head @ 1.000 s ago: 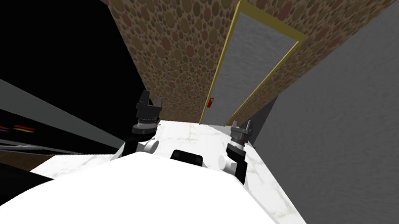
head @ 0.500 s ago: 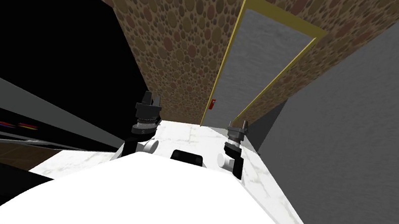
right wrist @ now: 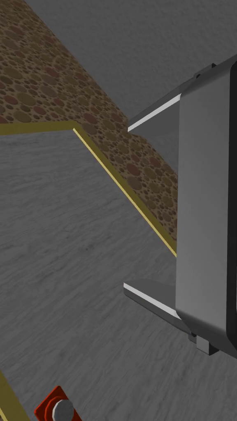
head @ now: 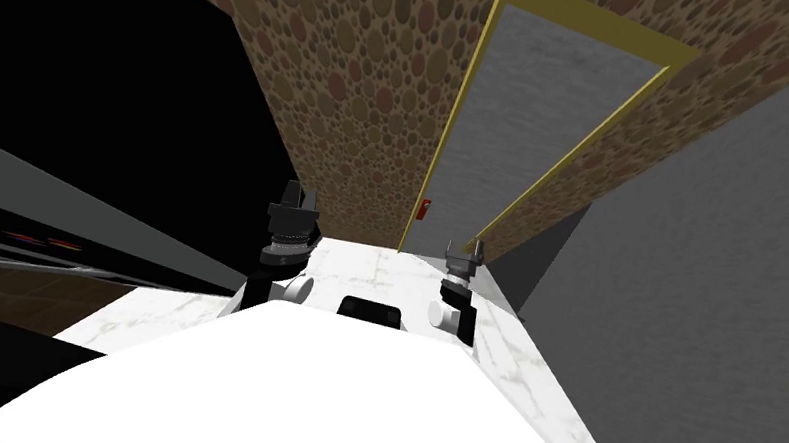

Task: Pull the door open

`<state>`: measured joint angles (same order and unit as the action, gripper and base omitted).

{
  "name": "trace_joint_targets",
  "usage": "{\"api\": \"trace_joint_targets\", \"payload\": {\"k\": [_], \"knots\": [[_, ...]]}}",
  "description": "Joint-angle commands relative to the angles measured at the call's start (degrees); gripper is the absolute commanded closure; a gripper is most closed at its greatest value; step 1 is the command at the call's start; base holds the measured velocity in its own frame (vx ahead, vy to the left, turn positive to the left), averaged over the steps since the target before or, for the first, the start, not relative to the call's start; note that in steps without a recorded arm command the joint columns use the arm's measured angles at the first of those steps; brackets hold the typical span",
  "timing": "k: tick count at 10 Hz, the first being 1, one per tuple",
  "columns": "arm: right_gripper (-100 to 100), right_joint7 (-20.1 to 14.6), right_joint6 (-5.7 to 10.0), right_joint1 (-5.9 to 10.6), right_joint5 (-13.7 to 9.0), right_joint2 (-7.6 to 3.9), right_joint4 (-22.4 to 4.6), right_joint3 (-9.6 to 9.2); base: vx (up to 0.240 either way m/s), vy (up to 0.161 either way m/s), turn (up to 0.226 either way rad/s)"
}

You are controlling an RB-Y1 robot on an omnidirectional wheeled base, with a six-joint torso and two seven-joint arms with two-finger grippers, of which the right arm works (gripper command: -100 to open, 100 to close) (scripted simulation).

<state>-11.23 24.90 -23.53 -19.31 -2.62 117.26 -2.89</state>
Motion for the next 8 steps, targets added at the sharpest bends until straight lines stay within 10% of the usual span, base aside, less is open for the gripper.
{"api": "trace_joint_targets", "payload": {"k": [1, 8], "knots": [[-100, -1.56, 0.39, 1.33, -2.21, -0.71, -2.51, -0.11, 0.082, -0.060, 0.098], [-100, -8.11, 0.90, 6.28, -12.58, -3.38, -11.89, -1.10, 0.090, -0.062, 0.135]]}}
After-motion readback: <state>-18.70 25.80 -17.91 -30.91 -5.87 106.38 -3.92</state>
